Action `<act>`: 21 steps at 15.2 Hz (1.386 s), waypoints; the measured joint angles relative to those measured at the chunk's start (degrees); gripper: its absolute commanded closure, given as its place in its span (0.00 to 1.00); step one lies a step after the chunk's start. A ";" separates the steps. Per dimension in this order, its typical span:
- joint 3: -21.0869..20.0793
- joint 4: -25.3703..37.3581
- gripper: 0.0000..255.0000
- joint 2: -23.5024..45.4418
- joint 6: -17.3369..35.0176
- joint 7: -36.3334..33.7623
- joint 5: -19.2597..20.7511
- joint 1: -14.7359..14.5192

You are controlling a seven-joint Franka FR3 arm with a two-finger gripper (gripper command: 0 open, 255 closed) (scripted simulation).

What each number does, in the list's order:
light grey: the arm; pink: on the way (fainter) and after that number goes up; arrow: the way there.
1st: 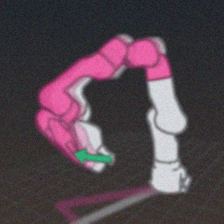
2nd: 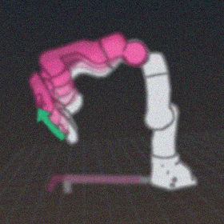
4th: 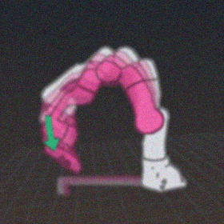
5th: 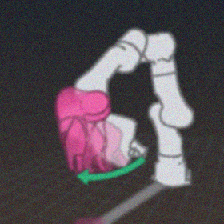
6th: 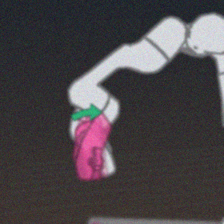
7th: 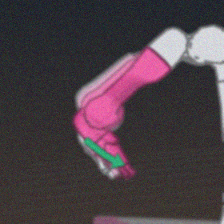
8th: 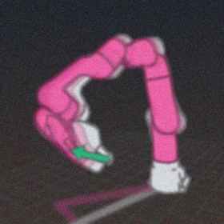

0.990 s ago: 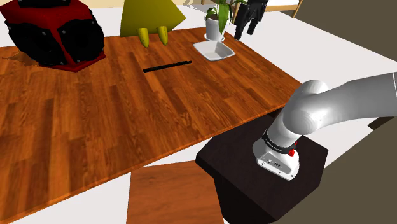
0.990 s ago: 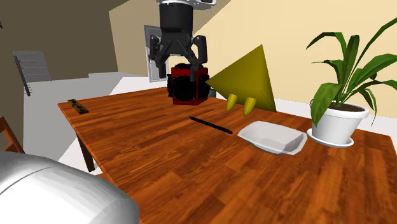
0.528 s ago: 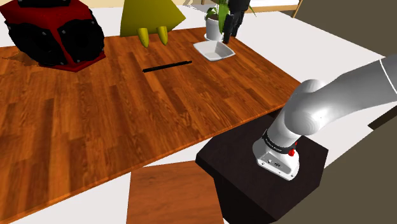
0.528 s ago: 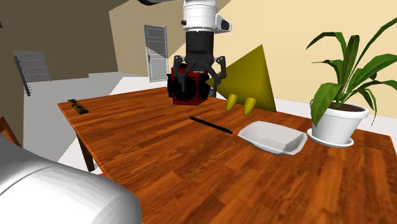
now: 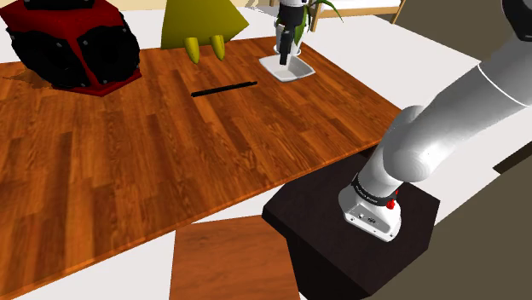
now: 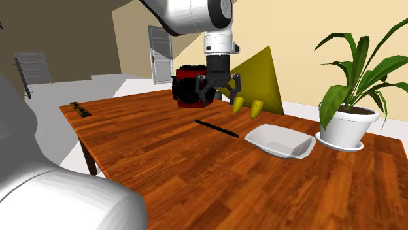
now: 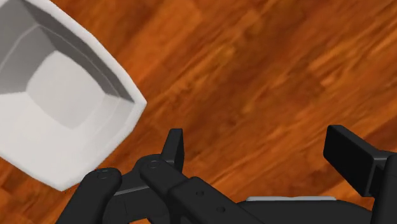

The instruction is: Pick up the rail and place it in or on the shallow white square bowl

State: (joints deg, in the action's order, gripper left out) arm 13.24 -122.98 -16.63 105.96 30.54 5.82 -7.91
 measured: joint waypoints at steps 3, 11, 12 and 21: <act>0.61 3.13 0.00 6.33 2.96 5.77 -0.20 -1.10; 0.31 14.52 0.00 23.85 8.84 20.82 -1.47 -2.41; -0.03 16.09 0.00 25.91 9.31 22.38 -1.57 -2.53; -2.96 28.39 0.00 41.25 12.69 33.83 -1.12 -2.62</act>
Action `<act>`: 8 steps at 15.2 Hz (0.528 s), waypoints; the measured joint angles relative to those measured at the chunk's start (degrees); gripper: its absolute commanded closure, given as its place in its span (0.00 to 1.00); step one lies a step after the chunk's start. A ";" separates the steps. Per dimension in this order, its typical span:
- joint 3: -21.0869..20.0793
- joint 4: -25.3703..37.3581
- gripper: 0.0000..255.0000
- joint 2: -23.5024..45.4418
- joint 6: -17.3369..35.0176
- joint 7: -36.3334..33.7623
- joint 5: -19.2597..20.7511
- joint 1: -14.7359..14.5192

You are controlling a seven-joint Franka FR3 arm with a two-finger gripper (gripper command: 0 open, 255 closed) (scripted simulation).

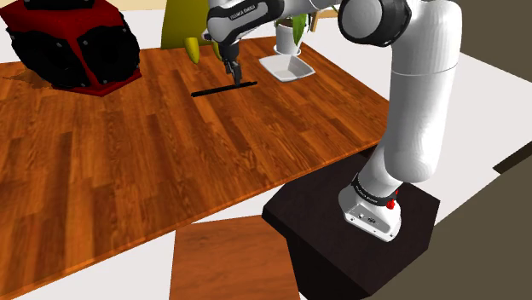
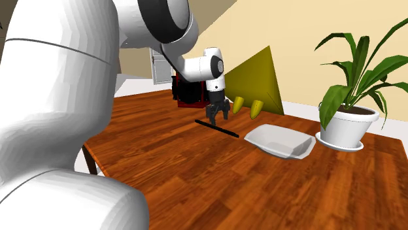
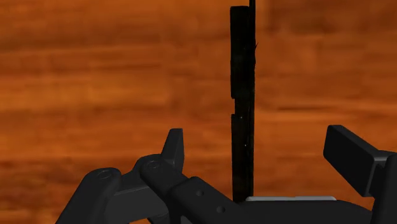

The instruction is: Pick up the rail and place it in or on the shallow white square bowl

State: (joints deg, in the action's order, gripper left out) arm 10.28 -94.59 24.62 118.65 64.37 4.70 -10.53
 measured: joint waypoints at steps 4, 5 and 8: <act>-0.10 -0.88 0.00 1.42 2.34 0.32 -0.04 0.21; -0.12 -0.87 0.00 1.90 2.82 0.33 -0.09 0.26; -0.12 -1.49 0.00 2.33 3.87 0.36 -0.12 0.37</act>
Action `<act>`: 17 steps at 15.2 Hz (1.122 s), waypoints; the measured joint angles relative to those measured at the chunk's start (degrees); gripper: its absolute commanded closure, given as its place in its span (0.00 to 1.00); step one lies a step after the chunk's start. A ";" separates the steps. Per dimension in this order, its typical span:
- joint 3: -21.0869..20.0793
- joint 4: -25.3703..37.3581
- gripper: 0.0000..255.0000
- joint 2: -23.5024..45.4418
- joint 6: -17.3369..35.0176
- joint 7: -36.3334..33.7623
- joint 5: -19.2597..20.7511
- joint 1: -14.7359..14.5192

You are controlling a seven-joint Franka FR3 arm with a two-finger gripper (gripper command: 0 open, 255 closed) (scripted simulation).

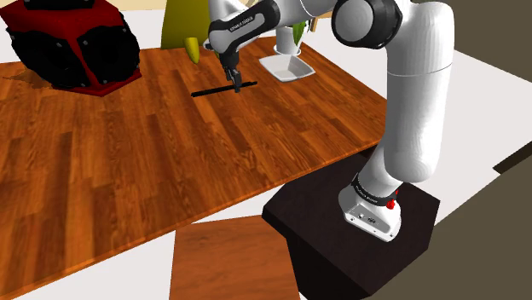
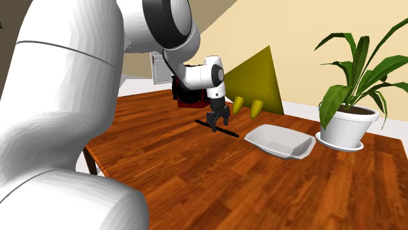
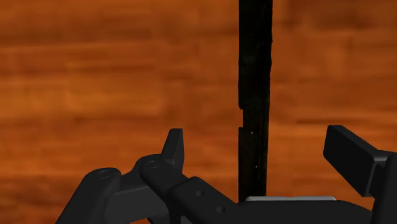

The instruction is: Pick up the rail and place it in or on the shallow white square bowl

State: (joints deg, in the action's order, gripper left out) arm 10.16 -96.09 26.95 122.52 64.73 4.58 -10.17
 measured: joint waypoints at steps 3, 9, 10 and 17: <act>0.00 -0.09 0.00 0.04 0.14 0.00 0.00 0.01; -0.02 -0.03 1.00 -0.09 0.16 0.00 -0.01 -0.02; -0.01 -0.06 1.00 -0.11 0.19 -0.03 0.01 -0.03; 0.01 0.31 1.00 -0.38 -0.62 0.04 0.03 -0.04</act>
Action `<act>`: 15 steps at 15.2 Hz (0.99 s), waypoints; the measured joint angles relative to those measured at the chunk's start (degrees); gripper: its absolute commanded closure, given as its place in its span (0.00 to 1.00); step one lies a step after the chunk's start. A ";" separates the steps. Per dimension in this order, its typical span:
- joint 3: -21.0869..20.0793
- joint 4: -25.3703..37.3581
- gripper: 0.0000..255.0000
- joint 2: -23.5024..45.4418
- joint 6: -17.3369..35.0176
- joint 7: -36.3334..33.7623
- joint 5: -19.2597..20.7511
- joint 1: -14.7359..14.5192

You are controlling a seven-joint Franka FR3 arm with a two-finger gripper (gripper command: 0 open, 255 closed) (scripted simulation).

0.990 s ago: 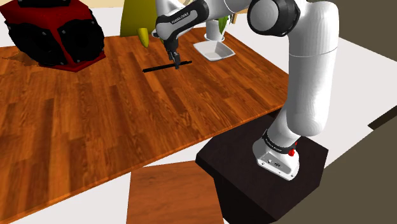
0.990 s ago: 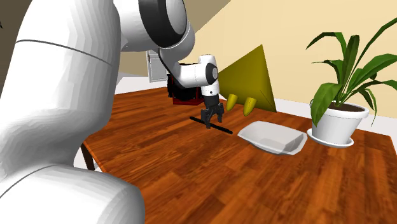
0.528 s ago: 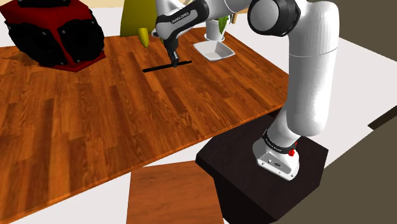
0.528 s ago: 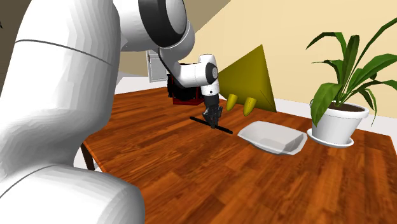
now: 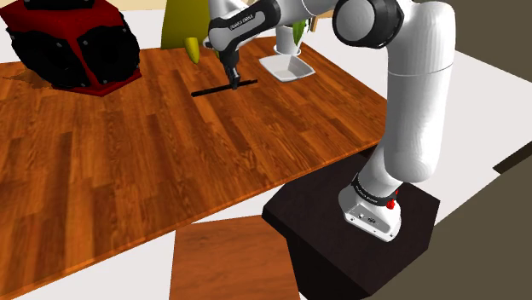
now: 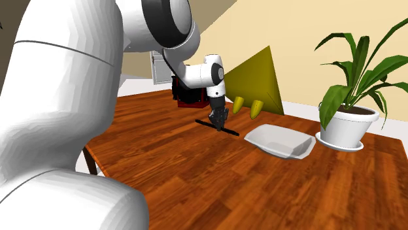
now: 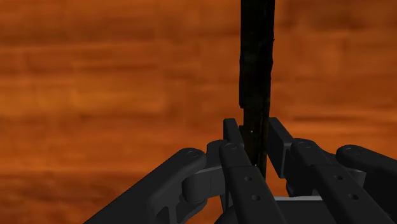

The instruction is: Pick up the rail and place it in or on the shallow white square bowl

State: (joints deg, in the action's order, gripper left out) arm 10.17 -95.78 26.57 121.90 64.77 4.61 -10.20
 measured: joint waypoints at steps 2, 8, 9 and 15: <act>0.06 0.57 1.00 -0.59 -1.15 0.20 0.02 0.04; 0.14 2.49 1.00 -2.32 -4.79 0.49 0.14 -0.09; 0.16 2.96 1.00 -2.53 -5.46 0.57 0.14 -0.09; 0.23 5.59 1.00 -3.99 -9.52 0.89 0.22 -0.20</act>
State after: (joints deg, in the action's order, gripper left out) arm 10.40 -90.19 22.58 112.39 65.66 4.83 -10.41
